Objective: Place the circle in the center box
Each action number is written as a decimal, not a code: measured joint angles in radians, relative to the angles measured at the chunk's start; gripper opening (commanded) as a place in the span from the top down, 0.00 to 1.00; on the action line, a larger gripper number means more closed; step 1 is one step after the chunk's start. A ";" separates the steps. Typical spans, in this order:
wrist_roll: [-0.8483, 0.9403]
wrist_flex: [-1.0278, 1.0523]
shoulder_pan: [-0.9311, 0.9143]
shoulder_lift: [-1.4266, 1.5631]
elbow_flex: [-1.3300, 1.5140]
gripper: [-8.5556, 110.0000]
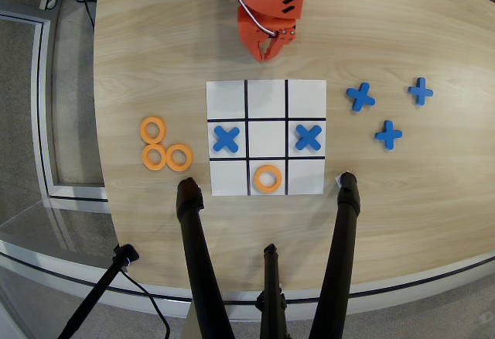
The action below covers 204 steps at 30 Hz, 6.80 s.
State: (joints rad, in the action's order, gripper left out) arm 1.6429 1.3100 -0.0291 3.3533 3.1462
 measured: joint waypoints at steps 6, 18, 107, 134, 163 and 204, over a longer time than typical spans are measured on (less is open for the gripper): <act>-0.025 -0.025 0.041 -0.077 -0.026 0.88; -0.054 -0.044 0.049 -0.172 -0.117 0.87; -0.179 -0.425 -0.416 -2.301 -1.821 0.82; -0.179 -0.425 -0.407 -2.322 -1.792 0.82; -0.121 -0.233 -0.440 -2.306 -1.796 0.86; -0.296 0.049 -0.345 -2.252 -2.011 0.93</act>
State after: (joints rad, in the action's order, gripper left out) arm 1.3468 1.3591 -0.3743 1.1014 1.1351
